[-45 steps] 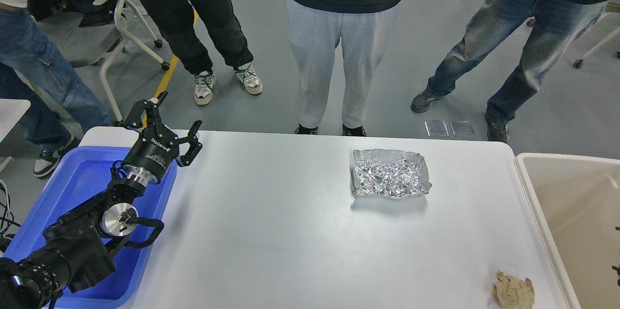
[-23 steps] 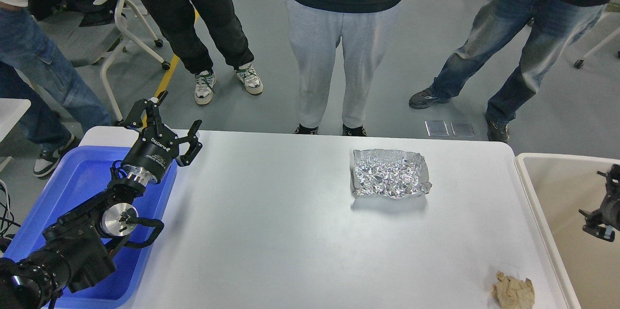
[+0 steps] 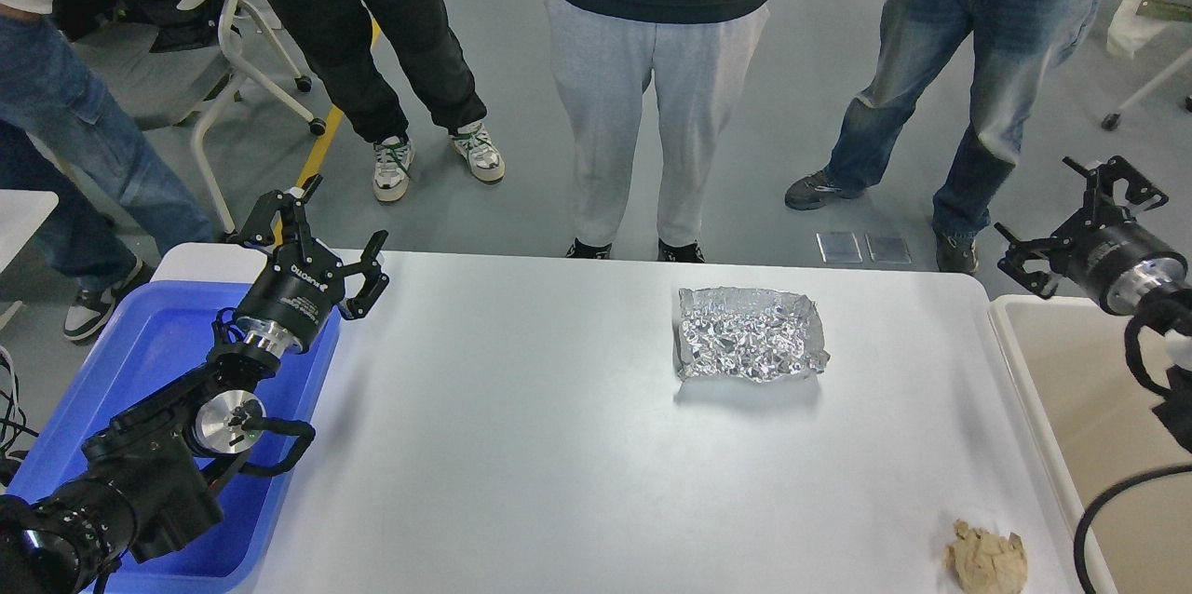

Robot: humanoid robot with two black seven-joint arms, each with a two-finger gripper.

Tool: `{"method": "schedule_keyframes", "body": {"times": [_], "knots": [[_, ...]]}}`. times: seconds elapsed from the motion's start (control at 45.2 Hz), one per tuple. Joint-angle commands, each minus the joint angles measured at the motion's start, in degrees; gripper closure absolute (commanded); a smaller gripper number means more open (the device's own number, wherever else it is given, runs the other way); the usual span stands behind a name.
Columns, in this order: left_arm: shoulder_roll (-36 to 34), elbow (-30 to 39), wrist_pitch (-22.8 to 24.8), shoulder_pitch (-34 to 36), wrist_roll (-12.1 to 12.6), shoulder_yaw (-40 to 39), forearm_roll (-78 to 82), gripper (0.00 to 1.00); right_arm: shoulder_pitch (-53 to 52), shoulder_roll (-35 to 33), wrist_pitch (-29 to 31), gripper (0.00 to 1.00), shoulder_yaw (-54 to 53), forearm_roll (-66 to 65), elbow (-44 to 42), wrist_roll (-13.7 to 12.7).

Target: Tidy desktop

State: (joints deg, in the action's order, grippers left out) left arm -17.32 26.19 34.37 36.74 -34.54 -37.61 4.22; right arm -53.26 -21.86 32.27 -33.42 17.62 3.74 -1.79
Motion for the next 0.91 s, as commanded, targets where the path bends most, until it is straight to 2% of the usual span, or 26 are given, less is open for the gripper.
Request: {"method": "schedule_keyframes", "body": {"times": [0.0, 0.266, 0.531, 0.886], "knots": [[0.01, 0.0, 0.0, -0.01, 0.0, 0.0, 0.0, 0.0, -3.52, 2.61, -0.72, 0.0, -6.66, 0.67, 9.52, 0.12], [0.01, 0.0, 0.0, -0.01, 0.0, 0.0, 0.0, 0.0, -3.17, 8.23, -0.55, 0.0, -10.35, 0.67, 19.28, 0.56], [-0.08, 0.0, 0.0, -0.01, 0.0, 0.0, 0.0, 0.0, 0.43, 14.3, -0.02, 0.0, -10.09, 0.31, 19.11, 0.82], [0.01, 0.0, 0.0, -0.01, 0.0, 0.0, 0.0, 0.0, 8.08, 15.36, 0.24, 0.0, -9.65, 0.05, 18.41, 1.0]]}}
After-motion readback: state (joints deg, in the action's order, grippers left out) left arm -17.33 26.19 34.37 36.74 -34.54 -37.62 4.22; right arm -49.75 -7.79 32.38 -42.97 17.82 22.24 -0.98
